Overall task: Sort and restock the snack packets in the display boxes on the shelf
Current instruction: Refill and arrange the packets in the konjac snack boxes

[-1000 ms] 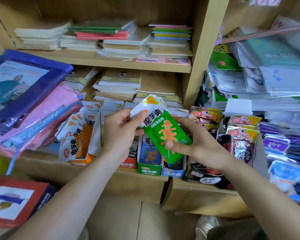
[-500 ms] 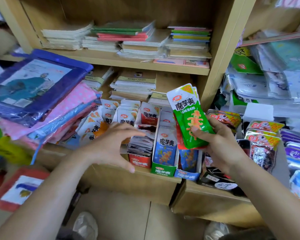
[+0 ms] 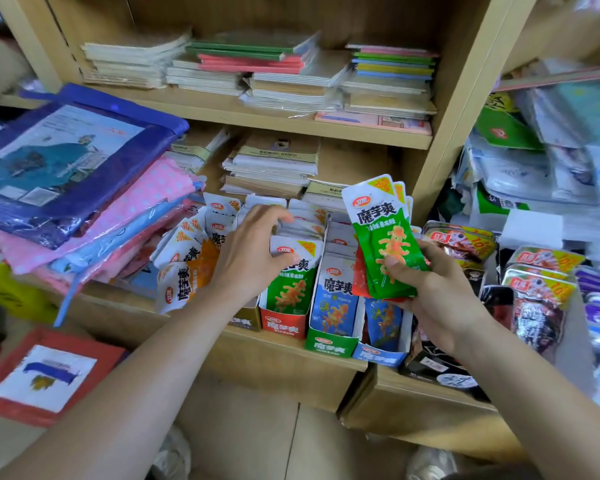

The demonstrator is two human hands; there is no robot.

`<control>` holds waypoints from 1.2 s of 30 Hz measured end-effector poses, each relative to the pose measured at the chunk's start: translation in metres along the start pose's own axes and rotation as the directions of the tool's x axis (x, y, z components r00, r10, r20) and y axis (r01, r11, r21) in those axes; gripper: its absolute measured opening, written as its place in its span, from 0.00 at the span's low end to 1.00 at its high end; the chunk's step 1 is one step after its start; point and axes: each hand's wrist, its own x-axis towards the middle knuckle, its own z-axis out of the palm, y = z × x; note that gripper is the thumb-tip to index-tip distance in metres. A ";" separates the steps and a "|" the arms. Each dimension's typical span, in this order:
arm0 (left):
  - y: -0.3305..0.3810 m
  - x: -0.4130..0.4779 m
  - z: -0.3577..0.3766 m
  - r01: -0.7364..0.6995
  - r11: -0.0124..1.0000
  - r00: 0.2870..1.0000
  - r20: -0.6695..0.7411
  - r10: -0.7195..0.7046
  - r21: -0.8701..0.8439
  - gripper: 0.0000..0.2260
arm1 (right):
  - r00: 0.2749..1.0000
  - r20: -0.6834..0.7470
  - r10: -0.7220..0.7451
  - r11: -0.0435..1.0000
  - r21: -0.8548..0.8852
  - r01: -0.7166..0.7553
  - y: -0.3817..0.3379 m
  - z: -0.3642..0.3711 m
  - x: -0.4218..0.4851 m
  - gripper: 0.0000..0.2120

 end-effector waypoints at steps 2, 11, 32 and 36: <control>0.001 0.001 0.004 0.041 0.998 0.999 -0.026 -0.043 -0.052 0.25 | 1.000 0.022 0.017 0.999 0.033 -0.018 -0.001 0.000 -0.001 0.17; -0.012 -0.013 -0.016 0.124 0.959 0.992 0.024 -0.122 -0.255 0.17 | 0.999 0.018 0.045 0.991 0.127 -0.047 -0.005 0.000 -0.003 0.15; -0.021 -0.021 -0.014 0.050 0.948 0.998 0.040 -0.039 -0.316 0.08 | 0.999 0.017 0.049 0.965 0.258 -0.052 -0.005 0.006 -0.022 0.16; -0.013 -0.014 -0.023 0.056 0.895 0.996 -0.038 -0.082 -0.442 0.09 | 0.998 0.018 0.054 0.965 0.257 -0.057 -0.001 0.006 -0.021 0.17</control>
